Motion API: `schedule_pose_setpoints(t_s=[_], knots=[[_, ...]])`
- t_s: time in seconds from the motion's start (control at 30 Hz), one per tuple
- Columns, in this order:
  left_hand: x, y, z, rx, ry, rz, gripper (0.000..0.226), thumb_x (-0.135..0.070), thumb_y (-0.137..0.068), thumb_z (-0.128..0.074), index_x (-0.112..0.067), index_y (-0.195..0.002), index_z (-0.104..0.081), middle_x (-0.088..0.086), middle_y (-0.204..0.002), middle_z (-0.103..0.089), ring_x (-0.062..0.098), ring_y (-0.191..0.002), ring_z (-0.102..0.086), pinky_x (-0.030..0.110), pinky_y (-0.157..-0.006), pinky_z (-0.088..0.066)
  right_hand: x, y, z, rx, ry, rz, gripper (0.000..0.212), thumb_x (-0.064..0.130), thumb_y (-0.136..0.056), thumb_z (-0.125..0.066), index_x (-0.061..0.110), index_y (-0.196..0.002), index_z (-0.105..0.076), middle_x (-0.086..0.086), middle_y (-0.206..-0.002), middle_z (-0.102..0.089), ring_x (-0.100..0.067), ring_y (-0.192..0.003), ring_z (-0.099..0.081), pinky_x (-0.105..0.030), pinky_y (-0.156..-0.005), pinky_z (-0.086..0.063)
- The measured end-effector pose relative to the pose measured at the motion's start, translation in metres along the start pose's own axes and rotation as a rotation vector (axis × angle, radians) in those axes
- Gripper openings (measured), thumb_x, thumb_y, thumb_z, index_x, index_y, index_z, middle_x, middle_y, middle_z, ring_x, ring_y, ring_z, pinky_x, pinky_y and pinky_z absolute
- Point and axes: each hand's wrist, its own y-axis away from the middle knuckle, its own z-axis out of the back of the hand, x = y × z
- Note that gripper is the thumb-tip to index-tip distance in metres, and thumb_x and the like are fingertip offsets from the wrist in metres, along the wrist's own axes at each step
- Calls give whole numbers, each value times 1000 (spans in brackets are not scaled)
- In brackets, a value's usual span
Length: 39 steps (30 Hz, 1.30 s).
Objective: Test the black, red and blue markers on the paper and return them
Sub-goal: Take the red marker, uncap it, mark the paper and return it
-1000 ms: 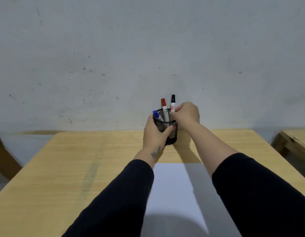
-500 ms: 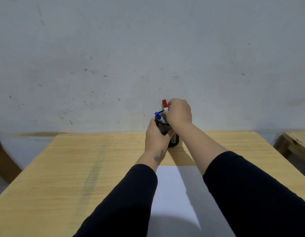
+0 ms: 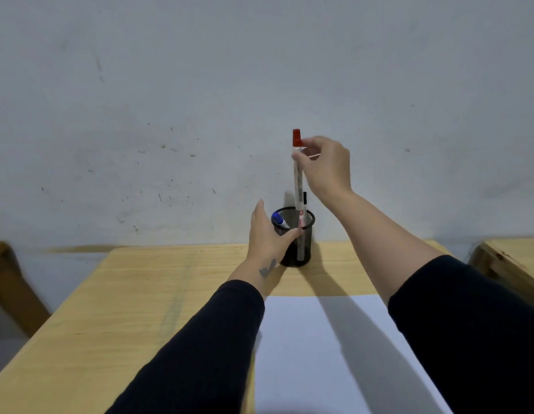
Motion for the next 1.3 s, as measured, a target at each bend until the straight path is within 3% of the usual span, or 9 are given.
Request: schedule_pose_setpoints(t_s=[0.07,0.13,0.27,0.53,0.63,0.8,0.87,1.0,1.3], knots=[[-18,5,17,-96,-40,-105,76,-10,-88,-62,-13,-149,-18,2,-157,-22,16,-145,-22,19,-109,-16,6,8,13,42,-12,20,25,19,-89,-62,14,-112,-70,4,-85,-63,-12,-75,-58,-16,-69,-47],[-34,10,33,-187,-51,-261,60,-3,-92,-51,-17,-145,-29,0,-152,-32,13,-140,-30,14,-107,-19,8,20,23,118,-12,12,26,22,-92,-59,16,-115,-69,4,-89,-63,-11,-77,-58,-6,-62,-41],[-55,30,59,-183,-47,-493,45,-9,-93,-53,-27,-134,-50,-6,-129,-53,8,-120,-50,18,-100,-41,3,58,33,282,4,-34,28,20,-90,-63,17,-117,-67,-1,-96,-69,-14,-88,-64,-19,-79,-49],[-37,95,67,-3,77,-237,18,1,-83,-65,-9,-95,-73,0,-85,-68,10,-79,-63,15,-69,-54,-7,140,44,390,-13,-54,13,14,-80,-72,14,-86,-61,3,-76,-63,-5,-68,-59,-6,-58,-43],[-31,107,71,25,68,-199,14,3,-81,-66,-7,-90,-72,2,-79,-69,11,-75,-63,18,-64,-55,-10,154,45,408,-34,-49,14,11,-80,-73,11,-89,-63,1,-76,-64,-4,-66,-59,-14,-61,-47],[-35,113,75,-228,269,-149,7,-1,-83,-67,-7,-85,-71,3,-80,-69,12,-76,-66,17,-68,-58,-4,169,47,172,88,76,9,19,-84,-66,12,-87,-69,3,-81,-67,-11,-78,-60,-12,-66,-41],[-38,115,75,-282,336,-137,6,-3,-84,-68,-7,-86,-70,7,-84,-71,14,-79,-67,16,-67,-57,0,174,45,257,-42,-118,25,28,-90,-61,5,-87,-69,0,-75,-66,-15,-72,-60,-19,-67,-45],[-37,122,66,-244,342,-122,7,-4,-84,-68,-6,-89,-71,7,-86,-71,12,-78,-67,14,-64,-56,17,168,44,347,-676,-725,40,44,-93,-52,6,-85,-62,-5,-65,-58,-17,-58,-54,-24,-58,-51],[-18,130,58,-158,244,-82,11,-3,-86,-63,-5,-89,-74,4,-74,-66,9,-64,-60,12,-57,-54,3,170,25,239,-687,-764,40,27,-102,-39,4,-73,-55,-6,-65,-55,-15,-55,-51,-21,-54,-49]])
